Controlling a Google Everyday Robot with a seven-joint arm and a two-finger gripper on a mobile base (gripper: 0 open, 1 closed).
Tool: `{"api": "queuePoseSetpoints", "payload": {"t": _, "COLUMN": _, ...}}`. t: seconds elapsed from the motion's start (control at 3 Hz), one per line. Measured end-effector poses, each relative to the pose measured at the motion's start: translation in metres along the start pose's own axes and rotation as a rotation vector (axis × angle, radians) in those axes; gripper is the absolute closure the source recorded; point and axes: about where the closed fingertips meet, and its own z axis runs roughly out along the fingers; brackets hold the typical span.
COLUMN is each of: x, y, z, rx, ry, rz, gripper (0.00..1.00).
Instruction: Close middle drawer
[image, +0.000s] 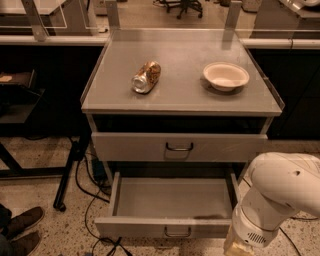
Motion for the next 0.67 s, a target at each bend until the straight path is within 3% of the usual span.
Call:
{"api": "queuePoseSetpoints", "payload": {"t": 0.33, "x": 0.000, "y": 0.000, "z": 0.000, "rx": 0.000, "ry": 0.000, "rz": 0.000, "gripper": 1.00}}
{"api": "queuePoseSetpoints", "payload": {"t": 0.67, "x": -0.005, "y": -0.010, "z": 0.033, "rx": -0.044, "ry": -0.031, "rz": 0.027, "gripper": 1.00}}
